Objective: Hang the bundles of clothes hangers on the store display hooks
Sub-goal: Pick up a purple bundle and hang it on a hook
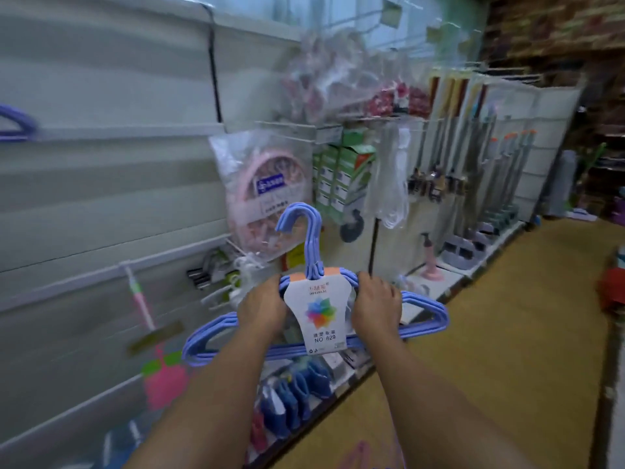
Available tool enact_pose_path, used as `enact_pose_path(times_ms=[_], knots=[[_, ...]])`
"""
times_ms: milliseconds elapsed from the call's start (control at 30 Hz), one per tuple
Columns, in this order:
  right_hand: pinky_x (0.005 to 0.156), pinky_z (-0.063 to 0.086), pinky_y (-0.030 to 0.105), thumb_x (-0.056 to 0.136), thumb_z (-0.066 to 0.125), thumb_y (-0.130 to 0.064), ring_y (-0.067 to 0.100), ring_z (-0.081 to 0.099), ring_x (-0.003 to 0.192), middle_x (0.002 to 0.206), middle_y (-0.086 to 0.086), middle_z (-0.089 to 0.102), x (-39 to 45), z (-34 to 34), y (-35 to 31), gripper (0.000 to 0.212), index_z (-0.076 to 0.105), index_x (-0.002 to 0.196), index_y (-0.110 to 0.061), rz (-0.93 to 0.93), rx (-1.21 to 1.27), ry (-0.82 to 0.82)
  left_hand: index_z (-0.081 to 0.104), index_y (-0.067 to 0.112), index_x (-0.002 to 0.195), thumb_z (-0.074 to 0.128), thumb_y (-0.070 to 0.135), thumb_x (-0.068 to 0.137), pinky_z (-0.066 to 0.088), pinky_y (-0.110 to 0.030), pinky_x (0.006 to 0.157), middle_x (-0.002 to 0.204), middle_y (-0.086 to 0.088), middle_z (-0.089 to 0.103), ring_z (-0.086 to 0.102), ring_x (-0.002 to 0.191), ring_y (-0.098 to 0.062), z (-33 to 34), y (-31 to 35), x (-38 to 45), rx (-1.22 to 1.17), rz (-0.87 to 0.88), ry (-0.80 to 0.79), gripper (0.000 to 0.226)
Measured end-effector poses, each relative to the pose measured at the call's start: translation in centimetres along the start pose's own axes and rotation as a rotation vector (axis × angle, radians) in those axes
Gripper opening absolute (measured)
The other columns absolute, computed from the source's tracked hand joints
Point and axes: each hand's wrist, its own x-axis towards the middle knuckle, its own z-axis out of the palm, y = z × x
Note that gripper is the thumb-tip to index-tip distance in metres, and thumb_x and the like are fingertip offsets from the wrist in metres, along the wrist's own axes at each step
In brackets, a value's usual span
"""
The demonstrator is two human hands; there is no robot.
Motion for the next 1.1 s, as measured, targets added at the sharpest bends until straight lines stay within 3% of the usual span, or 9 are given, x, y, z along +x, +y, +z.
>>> enact_pose_path(times_ms=[100, 233, 367, 633, 867, 1000, 1100], knots=[[0.090, 0.035, 0.035, 0.093, 0.042, -0.014, 0.023, 0.053, 0.110, 0.111, -0.001, 0.060, -0.1, -0.5, -4.0, 0.019, 0.048, 0.110, -0.022, -0.061, 0.062, 0.021, 0.043, 0.017, 0.113, 0.048, 0.014, 0.088, 0.044, -0.038, 0.071, 0.111, -0.013, 0.062, 0.060, 0.097, -0.035, -3.9, -2.4, -1.0, -0.001, -0.077, 0.118, 0.025], [0.086, 0.035, 0.038, 0.091, 0.044, -0.012, 0.027, 0.056, 0.106, 0.107, 0.004, 0.062, -0.3, -2.0, -9.4, 0.019, 0.052, 0.108, -0.018, -0.148, 0.177, 0.077, 0.043, 0.018, 0.120, 0.051, 0.021, 0.089, 0.043, -0.038, 0.072, 0.111, -0.013, 0.062, 0.059, 0.100, -0.035, -9.5, -5.0, -2.2, 0.051, -0.143, 0.229, 0.032], [0.085, 0.034, 0.039, 0.088, 0.051, -0.009, 0.031, 0.056, 0.102, 0.103, 0.010, 0.064, -0.6, -4.0, -14.9, 0.022, 0.056, 0.108, -0.014, -0.215, 0.329, 0.132, 0.046, 0.016, 0.112, 0.048, 0.018, 0.090, 0.036, -0.035, 0.066, 0.108, -0.010, 0.063, 0.058, 0.099, -0.033, -15.4, -6.9, -3.6, 0.136, -0.155, 0.398, 0.022], [0.079, 0.037, 0.039, 0.087, 0.048, -0.006, 0.034, 0.057, 0.092, 0.097, 0.013, 0.066, -1.0, -7.8, -25.2, 0.023, 0.058, 0.107, -0.015, -0.285, 0.488, 0.183, 0.051, 0.016, 0.118, 0.044, 0.014, 0.094, 0.027, -0.031, 0.069, 0.111, -0.006, 0.061, 0.056, 0.101, -0.029, -25.2, -11.3, -5.0, 0.326, -0.103, 0.681, 0.026], [0.078, 0.039, 0.037, 0.088, 0.048, -0.005, 0.036, 0.057, 0.093, 0.099, 0.013, 0.065, -3.2, -9.5, -33.4, 0.022, 0.058, 0.105, -0.014, -0.272, 0.605, 0.163, 0.059, 0.017, 0.112, 0.050, 0.017, 0.087, 0.038, -0.036, 0.085, 0.101, -0.005, 0.066, 0.060, 0.098, -0.029, -31.5, -18.6, -6.3, 0.452, -0.114, 0.769, 0.027], [0.073, 0.036, 0.035, 0.086, 0.048, -0.005, 0.037, 0.058, 0.087, 0.091, 0.014, 0.065, -4.4, -9.7, -37.9, 0.016, 0.057, 0.097, -0.013, -0.230, 0.694, 0.141, 0.048, 0.025, 0.129, 0.039, 0.017, 0.096, 0.030, -0.032, 0.097, 0.117, 0.003, 0.062, 0.055, 0.109, -0.021, -35.5, -21.4, -6.0, 0.566, -0.099, 0.778, 0.035], [0.074, 0.039, 0.036, 0.087, 0.047, -0.005, 0.033, 0.049, 0.074, 0.084, 0.013, 0.063, -5.2, -10.2, -41.1, 0.014, 0.056, 0.093, -0.014, -0.188, 0.789, 0.141, 0.042, 0.028, 0.135, 0.038, 0.016, 0.098, 0.026, -0.033, 0.104, 0.125, 0.004, 0.058, 0.052, 0.115, -0.019, -38.5, -22.7, -5.8, 0.594, -0.103, 0.828, 0.040]])
